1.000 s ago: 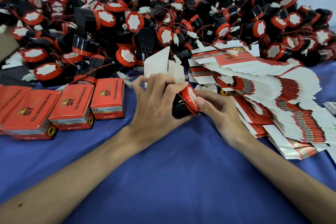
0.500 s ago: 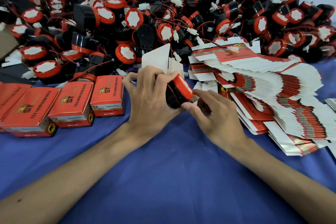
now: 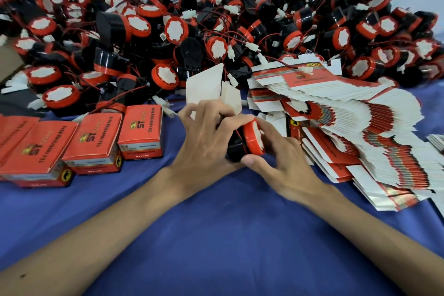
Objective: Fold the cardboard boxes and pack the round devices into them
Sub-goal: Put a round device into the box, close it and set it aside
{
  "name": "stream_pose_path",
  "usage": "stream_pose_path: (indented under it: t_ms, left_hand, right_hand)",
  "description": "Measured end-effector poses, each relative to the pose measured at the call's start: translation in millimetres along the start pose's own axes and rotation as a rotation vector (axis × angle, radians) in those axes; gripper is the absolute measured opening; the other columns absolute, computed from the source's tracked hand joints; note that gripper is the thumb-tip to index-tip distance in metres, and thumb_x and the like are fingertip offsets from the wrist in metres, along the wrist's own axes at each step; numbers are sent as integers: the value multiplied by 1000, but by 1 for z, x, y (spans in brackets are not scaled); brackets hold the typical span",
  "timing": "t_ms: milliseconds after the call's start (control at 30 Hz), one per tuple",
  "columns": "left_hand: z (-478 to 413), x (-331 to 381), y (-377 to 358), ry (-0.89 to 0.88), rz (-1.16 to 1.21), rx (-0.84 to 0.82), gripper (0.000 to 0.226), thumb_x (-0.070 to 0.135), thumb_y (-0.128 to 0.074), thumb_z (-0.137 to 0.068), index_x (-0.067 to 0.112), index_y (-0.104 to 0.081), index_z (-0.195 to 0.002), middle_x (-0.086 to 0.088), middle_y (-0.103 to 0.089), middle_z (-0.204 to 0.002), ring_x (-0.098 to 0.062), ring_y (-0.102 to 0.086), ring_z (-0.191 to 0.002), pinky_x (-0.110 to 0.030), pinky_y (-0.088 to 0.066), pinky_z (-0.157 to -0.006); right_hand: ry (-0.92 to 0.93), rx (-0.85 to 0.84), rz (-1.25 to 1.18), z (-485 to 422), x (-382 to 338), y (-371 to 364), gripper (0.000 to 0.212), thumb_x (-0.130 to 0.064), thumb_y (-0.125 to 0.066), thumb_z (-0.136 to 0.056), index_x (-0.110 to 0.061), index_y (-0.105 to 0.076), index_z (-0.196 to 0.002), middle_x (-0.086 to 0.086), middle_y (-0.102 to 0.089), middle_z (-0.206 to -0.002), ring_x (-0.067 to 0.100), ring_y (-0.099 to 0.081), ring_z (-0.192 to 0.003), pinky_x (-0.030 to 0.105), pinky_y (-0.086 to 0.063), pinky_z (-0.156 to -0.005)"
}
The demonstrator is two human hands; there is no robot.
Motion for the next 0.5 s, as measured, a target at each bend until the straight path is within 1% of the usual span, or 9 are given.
stream_pose_path:
  t_ms: [67,100,167,200,267,300,367,433,500]
  left_hand:
    - [0,0,-2,1,23,-21,42,46,-57,-89,19,-43,-118,0,-37,-105,-21,-43,-100,-47,-30,-86]
    - [0,0,-2,-1,36,-29,46,45,-62,-86,19,-42,-118,0,-36,-105,-22,-43,-100,-46,-30,-86]
    - [0,2,-3,-22,59,-46,54,44,-69,-80,18,-41,-118,-1,-36,-107,-22,-41,-102,-43,-28,-86]
    - [0,2,-3,-36,62,-51,52,43,-68,-81,18,-41,-118,-1,-37,-107,-22,-41,-103,-41,-28,-87]
    - [-1,3,-5,-53,59,-57,47,40,-63,-83,17,-41,-117,-2,-38,-108,-23,-41,-104,-41,-28,-88]
    - [0,3,-6,-51,59,-65,48,40,-64,-81,17,-41,-118,-2,-38,-109,-23,-40,-105,-40,-28,-89]
    - [0,3,-9,-34,98,-110,60,43,-68,-74,17,-40,-121,-2,-38,-112,-21,-39,-110,-38,-28,-92]
    - [1,3,-7,-7,201,-146,71,45,-68,-69,17,-38,-127,-3,-36,-120,-18,-34,-118,-42,-29,-97]
    - [-1,-2,3,36,299,-60,71,43,-63,-68,17,-37,-129,-3,-32,-125,-20,-31,-125,-51,-31,-100]
  right_hand:
    - [3,-12,1,0,2,0,78,-76,-45,-79,-23,-40,-137,-28,-53,-90,-13,-58,-81,0,-38,-67]
    - [13,-19,-8,0,2,0,79,-78,-45,-78,-25,-39,-136,-26,-55,-89,-8,-60,-81,2,-40,-67]
    - [34,-31,-45,1,1,0,66,-76,-51,-75,-39,-35,-128,-23,-57,-87,-2,-63,-81,5,-43,-66]
    - [38,-31,-55,1,0,0,61,-71,-55,-74,-46,-31,-124,-22,-57,-87,-1,-63,-81,5,-44,-66]
    - [22,-24,-60,0,-1,2,54,-64,-57,-73,-48,-33,-119,-22,-57,-86,-2,-62,-82,5,-44,-66]
    - [3,-19,-65,0,-1,2,51,-63,-56,-73,-49,-34,-117,-22,-57,-86,-3,-62,-84,5,-44,-66]
    - [-35,-2,-96,-1,0,4,50,-61,-56,-72,-50,-36,-116,-20,-60,-86,-3,-63,-86,7,-47,-70]
    - [-69,24,-206,-1,4,6,52,-57,-59,-73,-47,-40,-120,-15,-66,-91,1,-66,-87,10,-49,-75]
    - [-106,49,-344,-2,9,8,57,-52,-62,-74,-40,-44,-126,-9,-70,-97,4,-68,-93,14,-49,-79]
Point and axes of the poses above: each hand's wrist, its own z-axis away from the middle knuckle, its own y-axis out of the back of the hand, x = y × z, the point moved 7 cm from there along -z, towards the middle knuckle
